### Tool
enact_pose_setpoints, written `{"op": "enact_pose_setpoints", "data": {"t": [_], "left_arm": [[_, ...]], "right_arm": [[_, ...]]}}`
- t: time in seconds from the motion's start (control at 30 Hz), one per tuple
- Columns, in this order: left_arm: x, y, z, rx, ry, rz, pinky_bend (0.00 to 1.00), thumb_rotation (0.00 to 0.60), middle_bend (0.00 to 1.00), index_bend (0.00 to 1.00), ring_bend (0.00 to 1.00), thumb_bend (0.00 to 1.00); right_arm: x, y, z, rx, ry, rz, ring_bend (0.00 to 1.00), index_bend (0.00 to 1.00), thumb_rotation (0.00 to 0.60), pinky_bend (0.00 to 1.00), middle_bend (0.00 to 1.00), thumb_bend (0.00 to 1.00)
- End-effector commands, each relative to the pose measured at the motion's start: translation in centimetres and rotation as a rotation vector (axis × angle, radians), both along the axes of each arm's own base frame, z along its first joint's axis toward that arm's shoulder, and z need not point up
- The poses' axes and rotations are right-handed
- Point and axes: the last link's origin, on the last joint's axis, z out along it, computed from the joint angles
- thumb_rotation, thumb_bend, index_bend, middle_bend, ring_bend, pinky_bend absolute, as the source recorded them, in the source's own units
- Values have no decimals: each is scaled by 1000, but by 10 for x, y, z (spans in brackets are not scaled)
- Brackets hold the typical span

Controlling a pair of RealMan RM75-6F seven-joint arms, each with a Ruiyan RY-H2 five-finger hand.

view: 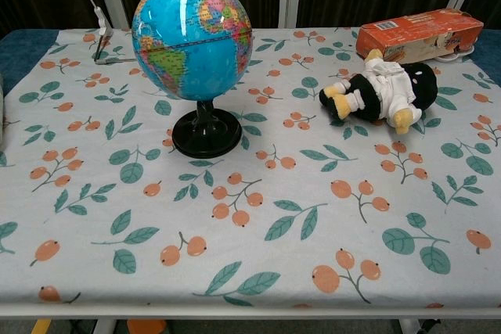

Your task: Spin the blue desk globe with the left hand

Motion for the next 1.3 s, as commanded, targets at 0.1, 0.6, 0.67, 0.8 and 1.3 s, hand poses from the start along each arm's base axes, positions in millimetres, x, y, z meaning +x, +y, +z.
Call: {"op": "enact_pose_setpoints", "data": {"t": [0.1,0.6,0.67,0.8,1.3], "left_arm": [[0,0,2,2,3,-1,0,600,35,73,0,51],[61,22,-16,-119,38,-252,0,600,35,73,0,51],[71,25,-23,-148,41,-288,0,600,35,73,0,50],[89,31,-36,-198,40,-352,0,600,35,73,0,51],[130,44,-59,-261,28,-493,0,600,35,73,0,89]], "right_arm": [[0,0,-2,8,2,-4,0,0,600,0,0,261],[-5,1,-5,26,13,-11,0,0,600,0,0,262],[-2,0,-6,28,15,0,0,0,600,0,0,262],[4,-3,-8,35,23,28,0,0,600,0,0,262],[5,-4,-12,48,23,24,0,0,600,0,0,262]]}}
